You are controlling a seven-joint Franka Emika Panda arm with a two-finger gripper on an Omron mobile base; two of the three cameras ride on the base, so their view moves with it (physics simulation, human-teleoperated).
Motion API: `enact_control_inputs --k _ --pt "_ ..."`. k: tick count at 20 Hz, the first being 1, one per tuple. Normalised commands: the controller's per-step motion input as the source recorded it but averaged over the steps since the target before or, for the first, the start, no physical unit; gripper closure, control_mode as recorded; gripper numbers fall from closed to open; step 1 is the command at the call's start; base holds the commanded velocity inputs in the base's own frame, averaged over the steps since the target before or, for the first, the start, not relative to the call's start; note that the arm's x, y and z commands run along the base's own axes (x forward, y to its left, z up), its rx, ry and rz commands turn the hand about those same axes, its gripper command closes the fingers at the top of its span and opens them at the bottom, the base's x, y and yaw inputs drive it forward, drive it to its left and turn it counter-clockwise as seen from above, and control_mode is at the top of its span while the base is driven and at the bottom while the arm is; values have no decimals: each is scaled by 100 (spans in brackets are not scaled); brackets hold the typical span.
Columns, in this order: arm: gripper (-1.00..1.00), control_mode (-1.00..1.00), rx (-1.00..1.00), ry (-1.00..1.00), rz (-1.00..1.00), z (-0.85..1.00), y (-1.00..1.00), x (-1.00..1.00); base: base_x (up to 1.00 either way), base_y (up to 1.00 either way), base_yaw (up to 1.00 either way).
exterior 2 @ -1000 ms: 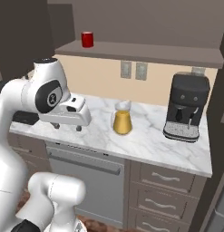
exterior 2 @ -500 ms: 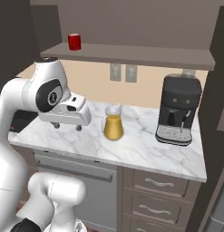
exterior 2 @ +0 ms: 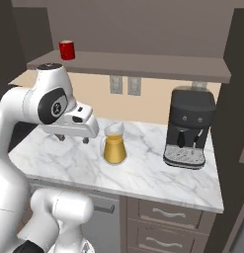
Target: There is a tray on the dining counter. Grab the cup, mug, and pitcher and place them on the tray. The pitcher may be placed next to the tray if it cannot fit the tray.
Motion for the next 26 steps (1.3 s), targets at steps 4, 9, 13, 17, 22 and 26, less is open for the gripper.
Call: enact_control_inputs --k 4,9,13,17,22,26 --pt "-100 100 0 0 0 0 0 0 43 0 -5" --pt "-100 100 0 0 0 0 0 0 5 0 0" --pt "-100 -100 0 -1 2 1 7 0 0 0 0" --pt "-100 -100 0 -11 4 29 6 -20 0 0 0" --pt "-100 -100 1 -21 5 51 3 -37 0 0 0" --pt "-100 -100 3 -22 2 38 29 -10 0 0 0"
